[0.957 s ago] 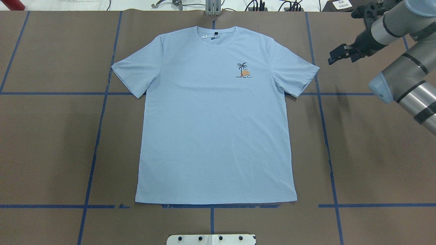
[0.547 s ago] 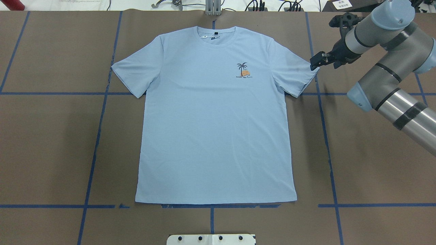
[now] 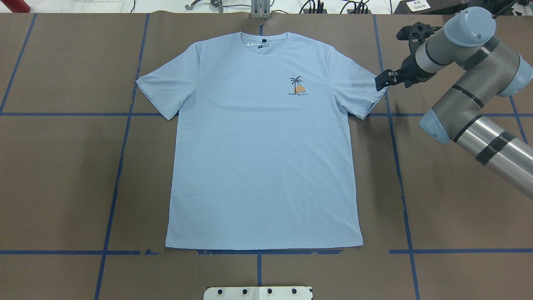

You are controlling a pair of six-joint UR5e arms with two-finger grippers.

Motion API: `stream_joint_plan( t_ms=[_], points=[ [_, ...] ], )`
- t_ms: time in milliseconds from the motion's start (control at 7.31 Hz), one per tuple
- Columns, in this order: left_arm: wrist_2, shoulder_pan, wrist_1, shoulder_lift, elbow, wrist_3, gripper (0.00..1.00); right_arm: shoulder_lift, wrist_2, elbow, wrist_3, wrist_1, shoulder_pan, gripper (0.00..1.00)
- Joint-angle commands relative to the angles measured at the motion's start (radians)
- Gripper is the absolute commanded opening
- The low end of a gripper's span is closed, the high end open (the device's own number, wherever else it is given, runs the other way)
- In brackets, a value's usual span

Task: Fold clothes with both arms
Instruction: 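Move the right gripper to the sleeve nearest it and grasp it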

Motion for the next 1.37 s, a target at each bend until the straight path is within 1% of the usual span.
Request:
stream_joint_plan(
  t_ms=[0, 410, 821, 957, 1094, 1231],
  points=[
    [-0.005, 0.001, 0.001, -0.001, 0.002, -0.002, 1.00, 0.052, -0.029, -0.075, 0.004, 0.000, -0.007, 1.00],
    [-0.005, 0.001, -0.001, -0.001, 0.002, 0.001, 1.00, 0.117, -0.030, -0.173, 0.004, -0.001, -0.007, 0.95],
    [-0.005, 0.001, -0.001, -0.003, 0.002, 0.001, 1.00, 0.106, -0.026, -0.183, 0.001, -0.003, -0.005, 0.85],
    [-0.005, 0.000, -0.001, -0.003, 0.002, 0.001, 1.00, 0.106, -0.026, -0.189, 0.001, -0.004, -0.005, 0.81],
    [-0.005, 0.001, -0.001, -0.003, 0.002, 0.002, 1.00, 0.106, -0.027, -0.190, 0.001, -0.004, -0.005, 0.73],
    [-0.005, 0.001, -0.001, -0.003, 0.002, 0.002, 1.00, 0.108, -0.027, -0.191, 0.001, -0.006, -0.005, 0.62]
  ],
)
